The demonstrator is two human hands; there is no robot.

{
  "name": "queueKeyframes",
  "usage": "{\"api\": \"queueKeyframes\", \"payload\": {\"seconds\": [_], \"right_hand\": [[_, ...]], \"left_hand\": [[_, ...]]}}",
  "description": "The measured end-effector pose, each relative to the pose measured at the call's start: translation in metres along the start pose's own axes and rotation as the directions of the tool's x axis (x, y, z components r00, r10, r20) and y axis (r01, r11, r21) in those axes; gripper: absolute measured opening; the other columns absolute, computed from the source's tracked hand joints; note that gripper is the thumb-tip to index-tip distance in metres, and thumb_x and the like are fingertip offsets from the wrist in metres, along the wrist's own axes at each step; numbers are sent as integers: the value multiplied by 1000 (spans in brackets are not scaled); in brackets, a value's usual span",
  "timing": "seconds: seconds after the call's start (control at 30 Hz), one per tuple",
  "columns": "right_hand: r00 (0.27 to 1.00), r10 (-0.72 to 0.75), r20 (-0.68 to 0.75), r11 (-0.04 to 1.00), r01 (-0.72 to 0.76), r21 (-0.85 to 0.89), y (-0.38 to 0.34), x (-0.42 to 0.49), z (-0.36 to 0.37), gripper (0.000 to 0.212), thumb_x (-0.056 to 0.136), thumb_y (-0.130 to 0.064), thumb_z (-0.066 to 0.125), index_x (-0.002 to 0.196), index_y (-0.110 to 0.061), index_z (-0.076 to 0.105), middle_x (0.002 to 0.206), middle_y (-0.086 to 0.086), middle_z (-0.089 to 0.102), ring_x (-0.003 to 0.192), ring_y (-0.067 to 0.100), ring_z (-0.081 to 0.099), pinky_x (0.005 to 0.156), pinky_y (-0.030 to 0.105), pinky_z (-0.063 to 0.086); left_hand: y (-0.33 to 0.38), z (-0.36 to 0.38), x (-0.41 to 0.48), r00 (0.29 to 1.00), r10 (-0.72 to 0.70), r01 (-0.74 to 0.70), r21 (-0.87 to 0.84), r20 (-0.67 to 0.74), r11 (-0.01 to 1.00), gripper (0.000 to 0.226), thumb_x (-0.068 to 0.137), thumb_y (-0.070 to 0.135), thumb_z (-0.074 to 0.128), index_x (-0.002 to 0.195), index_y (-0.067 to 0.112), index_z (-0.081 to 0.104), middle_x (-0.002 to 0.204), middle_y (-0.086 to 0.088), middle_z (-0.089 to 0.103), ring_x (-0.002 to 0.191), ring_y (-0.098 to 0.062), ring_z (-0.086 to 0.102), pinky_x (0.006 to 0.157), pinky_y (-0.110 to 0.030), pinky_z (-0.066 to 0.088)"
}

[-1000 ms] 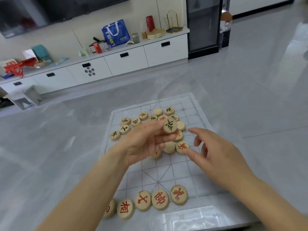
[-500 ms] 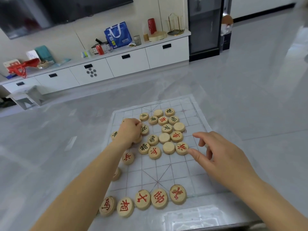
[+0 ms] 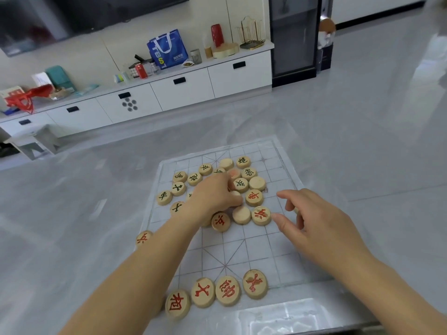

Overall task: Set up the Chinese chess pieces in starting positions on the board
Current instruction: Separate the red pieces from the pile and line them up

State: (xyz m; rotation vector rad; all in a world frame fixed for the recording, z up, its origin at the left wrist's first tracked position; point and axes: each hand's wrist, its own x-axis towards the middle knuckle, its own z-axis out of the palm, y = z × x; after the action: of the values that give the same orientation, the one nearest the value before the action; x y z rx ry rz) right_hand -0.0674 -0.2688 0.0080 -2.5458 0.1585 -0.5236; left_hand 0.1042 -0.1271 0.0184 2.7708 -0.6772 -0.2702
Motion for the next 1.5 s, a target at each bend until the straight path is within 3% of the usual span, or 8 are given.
{"api": "queueKeyframes", "payload": {"seconds": [0.17,0.3,0.4,0.63,0.8,0.93,1.33,1.5], "right_hand": [[997,35,72,998,-31,-62,-4,24,11,33,92,-36,48,125,-32,50,112,-11,52,89,10,53,72,28,44],[961,-37,275,946,123,-302,0,62,19,46,92,-15,41,132,-38,41,112,-3,43,96,20,43,77,29,31],[886,-65,459,869,277,-411,-3,84,21,51,93,-14,37,135,-42,36,107,-1,35,89,16,27,82,30,26],[857,-169,487,755,430,-494,6,100,31,33,89,-27,47,121,-28,41,114,1,46,105,22,46,81,32,30],[943,-83,323,910,204,-361,12,64,-19,31,76,-42,60,99,-25,49,99,-7,49,92,16,50,79,30,34],[878,148,454,977,-59,-203,21,-6,-66,29,70,-41,67,91,-32,50,86,-16,54,80,6,54,72,25,45],[796,215,566,975,-145,-166,31,-44,-65,54,69,-50,72,111,-49,38,100,-19,47,89,1,51,81,23,46],[933,198,302,969,-233,84,29,-9,-63,59,66,-51,72,118,-44,45,96,-15,54,83,4,55,65,19,40]], "left_hand": [[0,-21,-17,991,-122,78,-513,-53,855,12,78,25,63,88,19,63,84,5,65,75,-13,64,60,-29,48],[-10,-30,-41,912,-112,400,-916,396,23,20,84,15,55,101,13,65,86,-4,65,68,-17,66,47,-21,39],[-20,-25,-58,888,46,459,-871,458,-175,30,90,15,45,114,6,61,94,-13,67,68,-21,65,50,-21,43],[-23,-30,-79,934,31,357,-929,355,-96,27,94,7,43,116,1,57,101,-18,69,77,-20,64,57,-21,46],[-21,-26,-85,965,14,255,-946,263,199,21,95,5,46,110,-7,57,80,-8,71,64,-12,63,49,-19,43],[-14,-14,-79,972,5,224,-935,234,274,10,95,7,50,101,1,56,69,-6,66,68,-18,61,49,-21,41],[-14,2,-76,980,-29,195,-928,196,318,16,94,11,52,109,10,60,72,-2,67,68,-14,62,48,-19,43],[-43,-8,-59,968,-249,123,-832,-19,542,21,88,26,64,102,10,59,89,-13,69,74,-19,67,54,-27,53]]}}
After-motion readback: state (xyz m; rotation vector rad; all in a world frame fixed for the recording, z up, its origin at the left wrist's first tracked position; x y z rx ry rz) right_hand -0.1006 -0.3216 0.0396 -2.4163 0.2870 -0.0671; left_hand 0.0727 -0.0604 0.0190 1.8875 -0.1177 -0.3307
